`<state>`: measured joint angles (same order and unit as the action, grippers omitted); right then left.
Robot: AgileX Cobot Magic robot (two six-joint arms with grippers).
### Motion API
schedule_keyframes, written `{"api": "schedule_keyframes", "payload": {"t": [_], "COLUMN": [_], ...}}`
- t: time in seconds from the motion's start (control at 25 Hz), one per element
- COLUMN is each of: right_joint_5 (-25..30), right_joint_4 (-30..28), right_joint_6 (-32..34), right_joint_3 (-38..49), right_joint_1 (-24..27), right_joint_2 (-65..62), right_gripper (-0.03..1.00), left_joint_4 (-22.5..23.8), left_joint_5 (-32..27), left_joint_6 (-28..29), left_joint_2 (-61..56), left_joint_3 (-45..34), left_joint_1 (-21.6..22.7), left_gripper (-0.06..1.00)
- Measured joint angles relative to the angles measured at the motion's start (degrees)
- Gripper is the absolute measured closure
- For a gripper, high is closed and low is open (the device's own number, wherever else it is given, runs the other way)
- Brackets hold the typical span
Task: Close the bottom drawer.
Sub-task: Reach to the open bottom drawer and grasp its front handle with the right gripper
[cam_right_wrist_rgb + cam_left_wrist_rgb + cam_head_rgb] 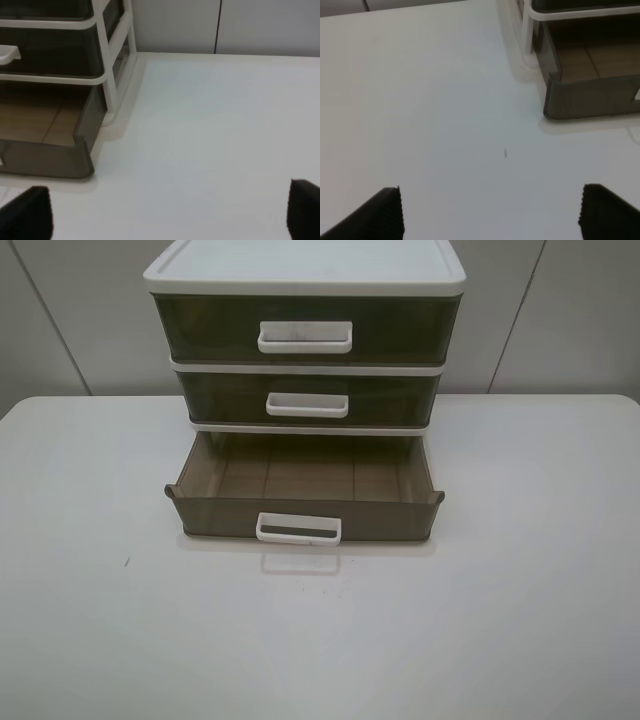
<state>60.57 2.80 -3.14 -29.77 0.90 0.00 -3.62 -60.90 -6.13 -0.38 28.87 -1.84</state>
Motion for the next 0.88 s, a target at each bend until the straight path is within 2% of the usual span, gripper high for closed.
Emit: {"api": "schedule_keyframes", "payload": {"t": [0.16, 0.32, 0.48, 0.52, 0.56, 0.76, 0.88], "right_joint_5": [0.00, 0.00, -0.27, -1.35, -1.35, -7.42, -16.57], "right_joint_4": [0.00, 0.00, 0.08, 0.59, 0.59, 1.95, 2.00], "right_joint_6": [0.00, 0.00, 0.00, 0.10, 0.10, 0.16, 0.16], "right_joint_3": [0.00, 0.00, -1.26, -3.48, -3.48, -9.81, -11.43], "right_joint_1": [-0.33, -2.89, -5.61, -6.25, -6.25, -6.64, -9.45], "right_joint_2": [0.00, 2.25, 12.27, 19.39, 19.39, 36.02, 47.53], "right_gripper": [0.15, 0.15, 0.15, 0.15, 0.15, 0.15, 0.15], "left_joint_4": [0.00, 0.00, 0.00, 0.00, 0.00, 0.00, 0.00], "left_joint_5": [0.00, 0.00, 0.00, 0.00, 0.00, 0.00, 0.00], "left_joint_6": [0.00, 0.00, 0.00, 0.00, 0.00, 0.00, 0.00], "left_joint_2": [0.00, 0.00, 0.00, 0.00, 0.00, 0.00, 0.00], "left_joint_3": [0.00, 0.00, 0.00, 0.00, 0.00, 0.00, 0.00], "left_joint_1": [0.00, 0.00, 0.00, 0.00, 0.00, 0.00, 0.00], "left_gripper": [0.23, 0.23, 0.23, 0.23, 0.23, 0.23, 0.23]}}
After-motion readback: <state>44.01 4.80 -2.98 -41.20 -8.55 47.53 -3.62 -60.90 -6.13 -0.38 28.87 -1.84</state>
